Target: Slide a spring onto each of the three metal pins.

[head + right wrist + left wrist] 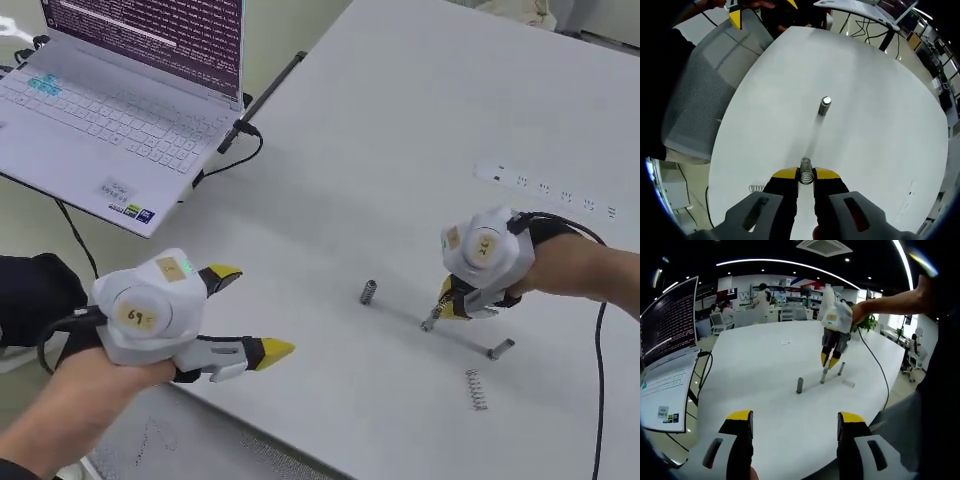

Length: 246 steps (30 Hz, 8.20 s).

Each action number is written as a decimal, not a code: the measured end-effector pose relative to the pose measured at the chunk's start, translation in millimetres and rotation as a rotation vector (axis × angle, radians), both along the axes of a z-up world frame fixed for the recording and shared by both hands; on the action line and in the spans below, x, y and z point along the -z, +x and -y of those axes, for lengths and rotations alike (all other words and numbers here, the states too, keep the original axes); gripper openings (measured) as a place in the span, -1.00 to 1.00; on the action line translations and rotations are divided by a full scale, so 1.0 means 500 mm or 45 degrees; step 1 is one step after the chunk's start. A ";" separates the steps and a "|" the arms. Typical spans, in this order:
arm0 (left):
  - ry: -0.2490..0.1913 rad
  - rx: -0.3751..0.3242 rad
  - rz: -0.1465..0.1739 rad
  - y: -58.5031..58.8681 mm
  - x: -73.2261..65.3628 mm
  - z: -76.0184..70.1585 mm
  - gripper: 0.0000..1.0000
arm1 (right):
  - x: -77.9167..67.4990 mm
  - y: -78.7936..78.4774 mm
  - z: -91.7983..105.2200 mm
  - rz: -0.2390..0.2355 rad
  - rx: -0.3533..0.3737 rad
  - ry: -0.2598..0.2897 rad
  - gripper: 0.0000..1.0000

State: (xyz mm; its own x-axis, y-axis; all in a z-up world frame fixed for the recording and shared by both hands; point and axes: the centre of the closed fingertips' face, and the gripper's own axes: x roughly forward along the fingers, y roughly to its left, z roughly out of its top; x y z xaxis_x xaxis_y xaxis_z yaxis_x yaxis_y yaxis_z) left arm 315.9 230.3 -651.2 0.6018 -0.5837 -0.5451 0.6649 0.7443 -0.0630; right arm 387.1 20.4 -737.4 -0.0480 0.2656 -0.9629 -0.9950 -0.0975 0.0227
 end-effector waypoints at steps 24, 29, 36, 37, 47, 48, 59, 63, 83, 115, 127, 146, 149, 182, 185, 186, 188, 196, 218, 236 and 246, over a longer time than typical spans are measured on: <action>0.001 -0.020 -0.014 -0.001 0.007 -0.009 0.28 | 0.050 0.009 -0.008 -0.005 0.023 -0.042 -0.83; -0.003 -0.026 -0.011 0.002 0.004 -0.010 0.28 | 0.060 0.011 -0.009 -0.005 0.023 -0.052 -0.83; -0.001 -0.027 -0.020 -0.002 0.008 -0.010 0.28 | 0.070 0.011 -0.009 -0.007 0.031 -0.064 -0.83; -0.001 -0.026 -0.021 -0.002 0.008 -0.010 0.27 | 0.071 0.011 -0.009 -0.007 0.031 -0.065 -0.82; 0.004 -0.022 -0.018 0.000 0.007 -0.009 0.26 | 0.081 0.016 -0.009 -0.005 0.051 -0.069 -0.82; 0.005 -0.021 -0.019 0.000 0.007 -0.009 0.26 | 0.081 0.016 -0.008 -0.002 0.052 -0.072 -0.80; 0.006 -0.007 -0.017 0.001 0.006 -0.004 0.26 | 0.063 0.021 0.007 0.030 0.077 -0.065 -0.65; 0.005 0.004 -0.016 0.001 0.006 0.005 0.26 | 0.060 0.021 0.015 0.037 0.104 -0.048 -0.56; -0.001 0.034 0.003 -0.007 -0.007 0.024 0.26 | 0.028 0.023 0.047 0.102 0.229 0.005 -0.41; -0.030 0.042 -0.025 -0.021 -0.004 0.064 0.25 | -0.044 -0.041 0.102 0.103 0.831 0.457 -0.26; -0.028 0.059 -0.029 -0.024 -0.004 0.078 0.25 | -0.074 -0.060 0.113 0.186 0.959 0.598 -0.17; -0.026 0.109 -0.036 -0.016 -0.004 0.108 0.25 | -0.134 -0.110 0.149 0.291 1.110 0.763 0.00; -0.028 0.118 -0.034 -0.014 -0.004 0.114 0.25 | -0.135 -0.125 0.156 0.294 1.136 0.776 0.02; -0.025 0.207 -0.036 0.002 -0.006 0.151 0.25 | -0.135 -0.253 0.190 0.284 1.365 0.876 0.33; -0.019 0.224 -0.032 0.002 -0.007 0.157 0.25 | -0.135 -0.258 0.191 0.283 1.364 0.871 0.34; -0.017 0.230 -0.032 0.002 -0.006 0.159 0.24 | -0.134 -0.259 0.192 0.284 1.364 0.868 0.34; -0.007 0.252 -0.033 0.000 -0.005 0.167 0.24 | -0.133 -0.263 0.193 0.279 1.364 0.864 0.34; 0.031 0.371 -0.028 -0.010 0.000 0.211 0.23 | -0.131 -0.273 0.193 0.273 1.363 0.856 0.37; 0.133 0.704 0.000 -0.026 0.021 0.335 0.18 | -0.151 -0.270 0.195 0.273 1.360 0.857 0.34; 0.200 0.929 0.039 -0.029 0.044 0.431 0.05 | -0.159 -0.276 0.202 0.275 1.356 0.835 0.33; 0.207 0.998 0.049 -0.037 0.053 0.473 0.01 | -0.162 -0.278 0.200 0.276 1.349 0.832 0.33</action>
